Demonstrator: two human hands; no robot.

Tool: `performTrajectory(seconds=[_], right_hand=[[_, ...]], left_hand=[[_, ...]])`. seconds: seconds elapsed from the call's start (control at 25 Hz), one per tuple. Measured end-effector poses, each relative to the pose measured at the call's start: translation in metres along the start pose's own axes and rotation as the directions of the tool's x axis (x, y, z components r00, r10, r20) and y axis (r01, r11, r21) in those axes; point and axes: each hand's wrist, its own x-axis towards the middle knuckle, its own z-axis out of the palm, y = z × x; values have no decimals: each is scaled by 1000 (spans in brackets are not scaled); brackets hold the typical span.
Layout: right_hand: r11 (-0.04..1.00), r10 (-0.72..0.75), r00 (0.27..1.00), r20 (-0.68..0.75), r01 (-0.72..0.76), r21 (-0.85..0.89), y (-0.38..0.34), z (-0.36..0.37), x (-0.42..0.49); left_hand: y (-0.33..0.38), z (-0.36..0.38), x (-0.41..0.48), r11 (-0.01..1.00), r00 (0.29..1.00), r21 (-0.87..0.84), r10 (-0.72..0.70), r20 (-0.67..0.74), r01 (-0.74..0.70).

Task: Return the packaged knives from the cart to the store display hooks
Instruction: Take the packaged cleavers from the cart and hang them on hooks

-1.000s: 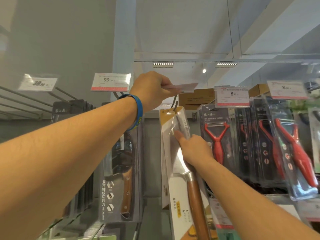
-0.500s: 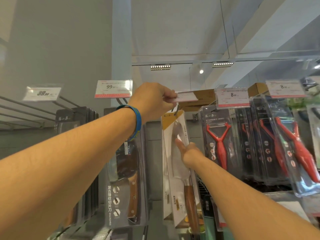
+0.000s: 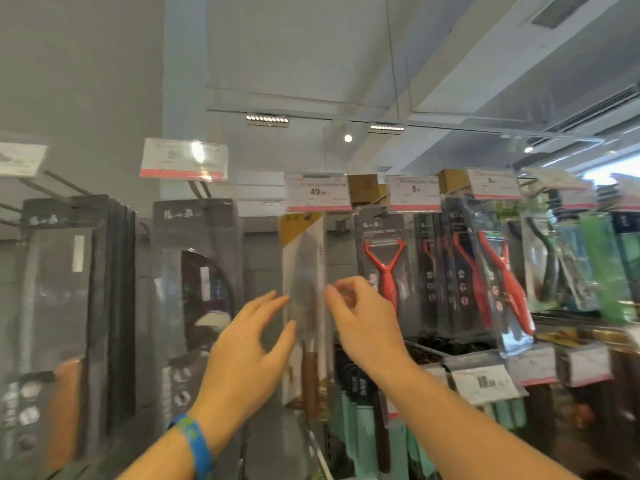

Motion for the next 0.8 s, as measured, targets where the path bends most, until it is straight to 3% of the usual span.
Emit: performTrajectory(seconds=[0.08,0.2,0.32,0.4,0.52,0.6,0.68,0.8], right_hand=[[987,-50,996,77,38,155,-7,-18,-33],[965,17,981,191,-66,255,0,-59,-108],[918,252,962,102,-271,288,19,-91,-204],[876,405,914,10,-391,282,35,-102,-276],[828,558,824,-101,-543,142,54,-117,-378],[723,688,705,-171,-686,80,59,-131,-451],[563,809,539,-234,-825,43,59,-143,-522],[324,898,250,-362,-933,159,45,-162,-621]], left_hand=[[-1,8,-28,958,994,-266,-111,7,109],[10,8,-80,753,976,-622,-183,113,214],[22,20,-147,594,930,-717,-203,305,365],[26,36,-202,541,851,-668,-211,481,512],[25,60,-291,461,604,-462,-228,763,758],[22,75,-357,448,399,-265,-239,885,854],[19,88,-412,415,208,-93,-242,948,905],[29,106,-486,530,30,26,-97,995,848]])
